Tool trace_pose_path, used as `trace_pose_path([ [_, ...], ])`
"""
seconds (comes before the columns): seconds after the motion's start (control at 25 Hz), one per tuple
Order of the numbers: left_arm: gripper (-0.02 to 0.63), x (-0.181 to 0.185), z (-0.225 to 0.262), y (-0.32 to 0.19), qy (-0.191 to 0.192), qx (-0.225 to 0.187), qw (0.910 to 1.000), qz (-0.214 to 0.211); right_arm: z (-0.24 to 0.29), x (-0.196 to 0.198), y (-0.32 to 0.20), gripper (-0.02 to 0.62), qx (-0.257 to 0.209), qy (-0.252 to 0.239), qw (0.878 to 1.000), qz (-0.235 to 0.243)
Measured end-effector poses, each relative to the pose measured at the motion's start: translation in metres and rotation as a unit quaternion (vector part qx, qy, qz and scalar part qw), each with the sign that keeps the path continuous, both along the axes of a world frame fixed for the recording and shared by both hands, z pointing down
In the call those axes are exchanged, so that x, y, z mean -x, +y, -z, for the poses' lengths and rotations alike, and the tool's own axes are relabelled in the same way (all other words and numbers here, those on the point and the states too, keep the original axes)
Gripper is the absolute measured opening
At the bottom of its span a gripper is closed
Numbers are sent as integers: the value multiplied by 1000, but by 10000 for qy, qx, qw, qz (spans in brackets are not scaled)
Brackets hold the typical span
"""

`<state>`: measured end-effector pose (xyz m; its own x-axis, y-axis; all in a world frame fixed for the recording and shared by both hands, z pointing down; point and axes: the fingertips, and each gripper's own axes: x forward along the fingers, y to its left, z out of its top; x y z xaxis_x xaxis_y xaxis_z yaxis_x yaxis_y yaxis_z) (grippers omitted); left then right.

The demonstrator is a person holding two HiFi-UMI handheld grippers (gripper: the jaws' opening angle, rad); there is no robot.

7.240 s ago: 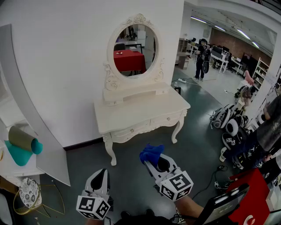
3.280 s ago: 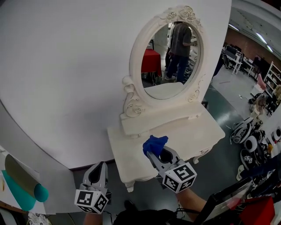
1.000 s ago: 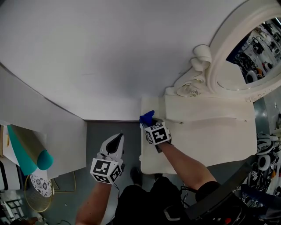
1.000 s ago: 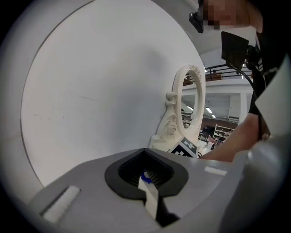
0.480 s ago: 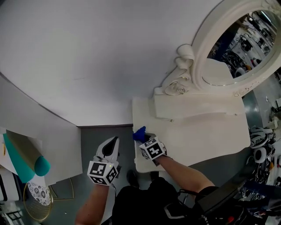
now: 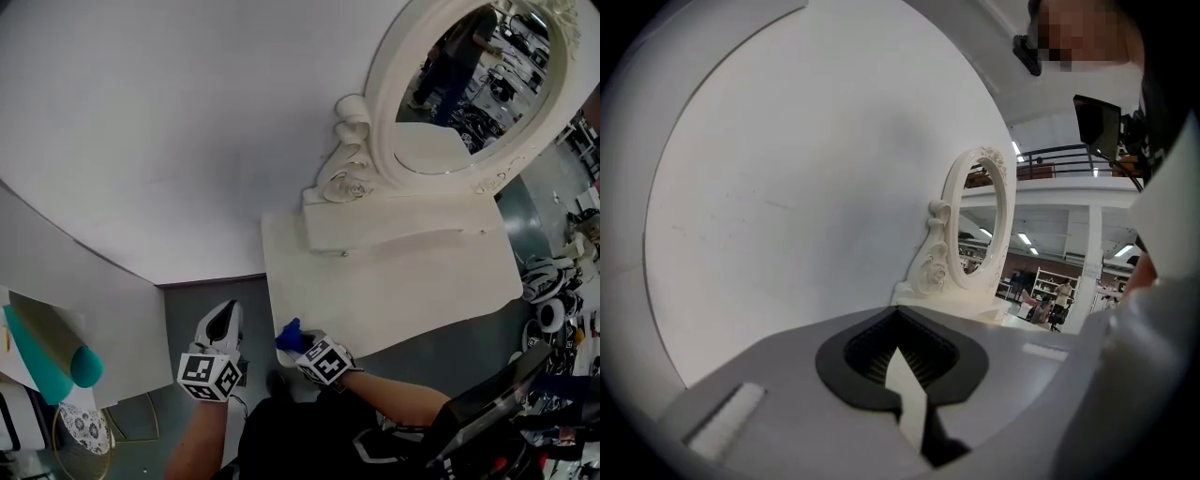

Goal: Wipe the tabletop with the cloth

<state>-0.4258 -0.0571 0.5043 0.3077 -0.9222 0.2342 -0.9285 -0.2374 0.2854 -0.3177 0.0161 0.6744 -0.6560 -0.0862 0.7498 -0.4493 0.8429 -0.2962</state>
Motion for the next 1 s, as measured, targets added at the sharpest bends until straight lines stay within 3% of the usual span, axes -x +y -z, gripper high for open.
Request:
trace_pose_path([
  [0.24,8,-8,4,5,-16,-37,10000,-1,0,-10,42,129,173,23,9995,260],
  [0.4,8,-12,12,6,-8,-99,10000,9,7,-13,39,129,402,-123,9991,67],
  [0.76,8,-9,17,1,-93,-103,9998,122,39,-8,-112,130,-581,-318,9943,-837],
  [1.0,8,-8,20,-3,-121,-45,9998,151,17,2,-179,130,-701,61,9933,-918],
])
